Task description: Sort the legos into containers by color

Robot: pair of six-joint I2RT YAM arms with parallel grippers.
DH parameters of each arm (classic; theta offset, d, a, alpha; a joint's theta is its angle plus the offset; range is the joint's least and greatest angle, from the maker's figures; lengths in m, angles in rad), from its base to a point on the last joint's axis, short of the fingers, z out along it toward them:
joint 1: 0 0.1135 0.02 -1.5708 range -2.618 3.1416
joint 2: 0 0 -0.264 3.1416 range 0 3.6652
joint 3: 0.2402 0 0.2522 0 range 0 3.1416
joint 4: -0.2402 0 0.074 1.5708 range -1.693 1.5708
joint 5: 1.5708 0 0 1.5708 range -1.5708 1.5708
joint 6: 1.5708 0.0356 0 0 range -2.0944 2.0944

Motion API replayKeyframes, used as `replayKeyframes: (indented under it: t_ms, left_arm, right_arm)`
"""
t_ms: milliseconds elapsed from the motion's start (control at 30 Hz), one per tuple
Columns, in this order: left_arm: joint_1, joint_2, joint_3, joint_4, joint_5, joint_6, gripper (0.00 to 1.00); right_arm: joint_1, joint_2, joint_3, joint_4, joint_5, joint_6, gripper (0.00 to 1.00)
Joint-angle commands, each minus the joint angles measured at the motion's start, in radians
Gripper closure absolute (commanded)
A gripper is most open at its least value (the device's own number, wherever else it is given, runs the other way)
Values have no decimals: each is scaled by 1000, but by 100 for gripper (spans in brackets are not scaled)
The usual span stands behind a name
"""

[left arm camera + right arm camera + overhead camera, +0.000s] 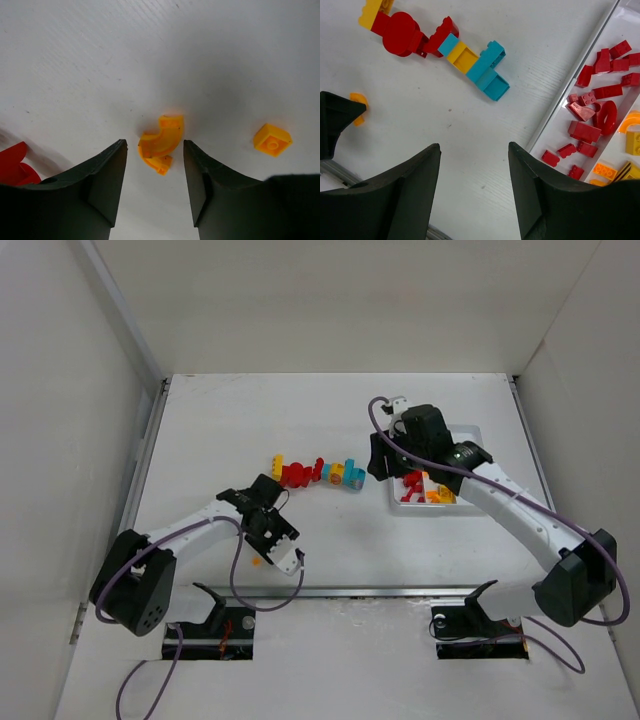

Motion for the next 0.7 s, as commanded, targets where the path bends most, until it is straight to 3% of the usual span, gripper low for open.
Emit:
replayKeyframes:
  t_ms: [0,267,533,667]
  left_arm:
    - [-2,18,17,-46,-12,74,56]
    - [-13,78,8,-55,-92,105,64]
    - [-56,110,37,-65,-69,101,98]
    - [-65,110,56,-88,-43,36,100]
  right_arm:
    - [9,-8,-12,42,6,-12,38]
    - [9,-8,-3,42,6,-32,38]
    - [9,1,-3,33,16,-32,38]
    - [9,1,-3,33,25,-32,38]
